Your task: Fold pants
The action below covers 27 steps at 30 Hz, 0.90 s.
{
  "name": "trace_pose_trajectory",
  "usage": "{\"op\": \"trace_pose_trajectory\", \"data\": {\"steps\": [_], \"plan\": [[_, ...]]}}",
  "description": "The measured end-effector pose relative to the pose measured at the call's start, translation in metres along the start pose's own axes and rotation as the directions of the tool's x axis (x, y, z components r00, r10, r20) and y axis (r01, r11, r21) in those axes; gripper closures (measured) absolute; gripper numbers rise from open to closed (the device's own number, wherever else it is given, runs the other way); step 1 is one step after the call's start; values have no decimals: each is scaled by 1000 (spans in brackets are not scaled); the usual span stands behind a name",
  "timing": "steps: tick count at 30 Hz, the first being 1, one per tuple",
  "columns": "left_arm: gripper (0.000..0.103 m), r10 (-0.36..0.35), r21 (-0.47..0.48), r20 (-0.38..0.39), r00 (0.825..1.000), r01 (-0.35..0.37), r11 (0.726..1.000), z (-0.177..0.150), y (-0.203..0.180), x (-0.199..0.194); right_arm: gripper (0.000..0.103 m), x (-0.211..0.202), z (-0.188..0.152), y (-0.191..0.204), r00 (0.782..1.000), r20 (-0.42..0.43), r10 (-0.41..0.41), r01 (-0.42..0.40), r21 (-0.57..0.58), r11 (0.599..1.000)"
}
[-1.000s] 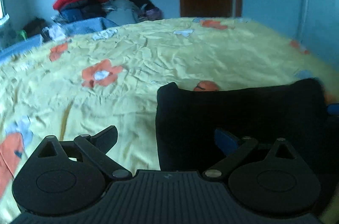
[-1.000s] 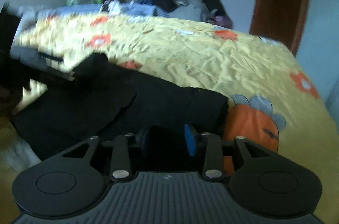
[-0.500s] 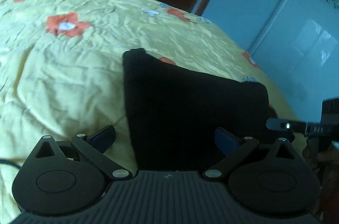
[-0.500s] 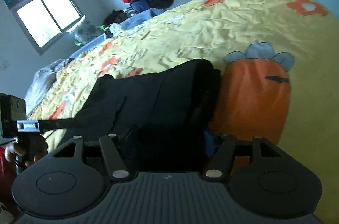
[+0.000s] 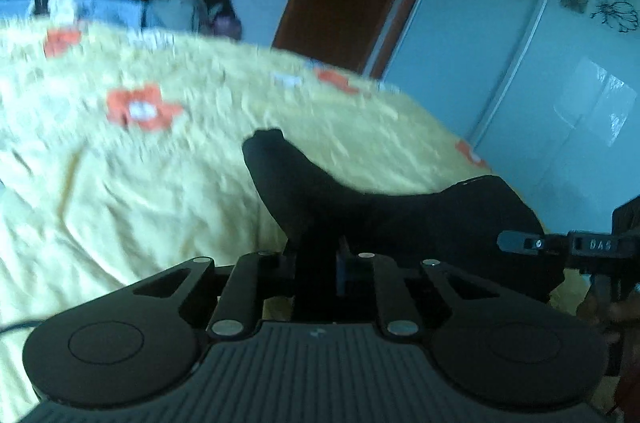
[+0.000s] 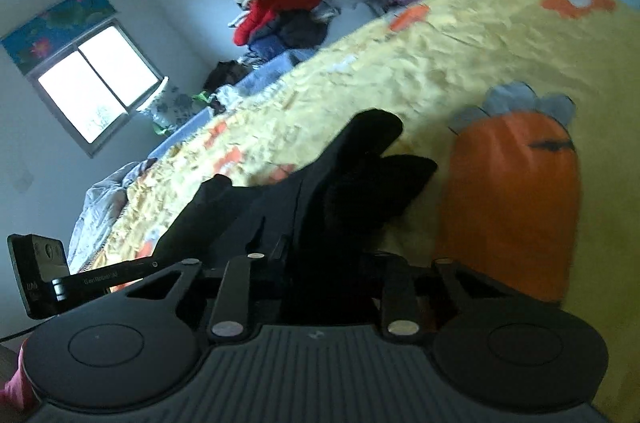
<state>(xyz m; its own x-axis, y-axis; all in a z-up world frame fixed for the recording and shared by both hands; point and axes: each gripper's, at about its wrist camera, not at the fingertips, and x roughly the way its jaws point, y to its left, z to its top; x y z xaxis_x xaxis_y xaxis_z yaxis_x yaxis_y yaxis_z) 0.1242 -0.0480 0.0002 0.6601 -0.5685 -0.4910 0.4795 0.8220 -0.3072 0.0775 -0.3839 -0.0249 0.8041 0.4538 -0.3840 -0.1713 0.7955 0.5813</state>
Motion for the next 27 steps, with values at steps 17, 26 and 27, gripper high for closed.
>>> {"op": "trace_pose_trajectory", "data": {"steps": [17,26,27], "plan": [[37,342,66,39,939,-344,937,50,67,-9,66,135,29,55,992,-92,-88,77,-116,990],[1,243,-8,163,956,-245,969,60,57,-14,55,100,46,85,981,132,-144,177,-286,942],[0,242,24,147,959,-248,968,65,50,-4,55,108,50,91,989,104,-107,134,-302,944]]}}
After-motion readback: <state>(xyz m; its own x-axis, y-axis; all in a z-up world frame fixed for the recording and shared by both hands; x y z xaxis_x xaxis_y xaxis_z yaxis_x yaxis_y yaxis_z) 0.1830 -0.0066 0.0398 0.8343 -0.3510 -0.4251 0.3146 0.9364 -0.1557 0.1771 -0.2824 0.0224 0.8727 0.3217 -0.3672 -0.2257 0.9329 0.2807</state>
